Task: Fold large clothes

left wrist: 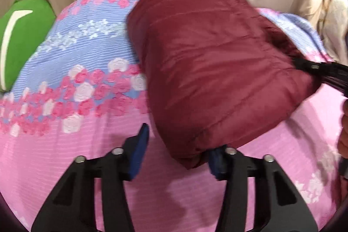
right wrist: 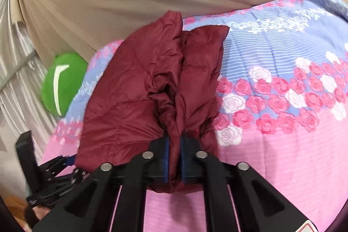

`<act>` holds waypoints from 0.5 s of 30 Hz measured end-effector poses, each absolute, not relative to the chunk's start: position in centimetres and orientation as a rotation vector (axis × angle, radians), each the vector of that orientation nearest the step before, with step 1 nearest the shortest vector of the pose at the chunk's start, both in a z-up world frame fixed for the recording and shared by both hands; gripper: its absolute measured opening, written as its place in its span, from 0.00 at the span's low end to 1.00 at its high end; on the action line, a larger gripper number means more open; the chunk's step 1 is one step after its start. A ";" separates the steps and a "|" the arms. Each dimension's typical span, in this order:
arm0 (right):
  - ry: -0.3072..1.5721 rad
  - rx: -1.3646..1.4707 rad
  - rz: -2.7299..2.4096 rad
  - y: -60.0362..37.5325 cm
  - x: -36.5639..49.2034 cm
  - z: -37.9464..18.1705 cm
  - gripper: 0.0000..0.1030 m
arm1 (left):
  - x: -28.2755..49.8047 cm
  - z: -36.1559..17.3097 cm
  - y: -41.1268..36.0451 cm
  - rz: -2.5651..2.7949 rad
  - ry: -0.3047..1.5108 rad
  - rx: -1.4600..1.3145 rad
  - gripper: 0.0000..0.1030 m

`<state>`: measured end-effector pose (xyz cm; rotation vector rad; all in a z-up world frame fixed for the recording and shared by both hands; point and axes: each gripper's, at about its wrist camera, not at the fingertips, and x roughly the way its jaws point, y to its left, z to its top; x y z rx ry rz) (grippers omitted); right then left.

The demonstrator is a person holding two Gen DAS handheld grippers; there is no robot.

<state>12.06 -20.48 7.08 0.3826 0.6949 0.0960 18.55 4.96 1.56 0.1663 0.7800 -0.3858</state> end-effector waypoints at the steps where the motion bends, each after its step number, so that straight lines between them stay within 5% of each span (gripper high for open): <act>1: 0.702 0.378 0.082 -20.6 11.7 6.8 0.04 | 18.7 1.4 5.1 -0.377 0.781 0.172 0.39; 7: 0.817 0.304 0.027 -19.4 12.2 2.6 0.05 | 19.2 -0.4 4.8 -0.333 0.799 0.212 0.39; 15: 0.739 0.320 -0.004 -20.6 8.7 6.4 0.21 | 14.9 2.6 6.1 -0.327 0.724 0.236 0.40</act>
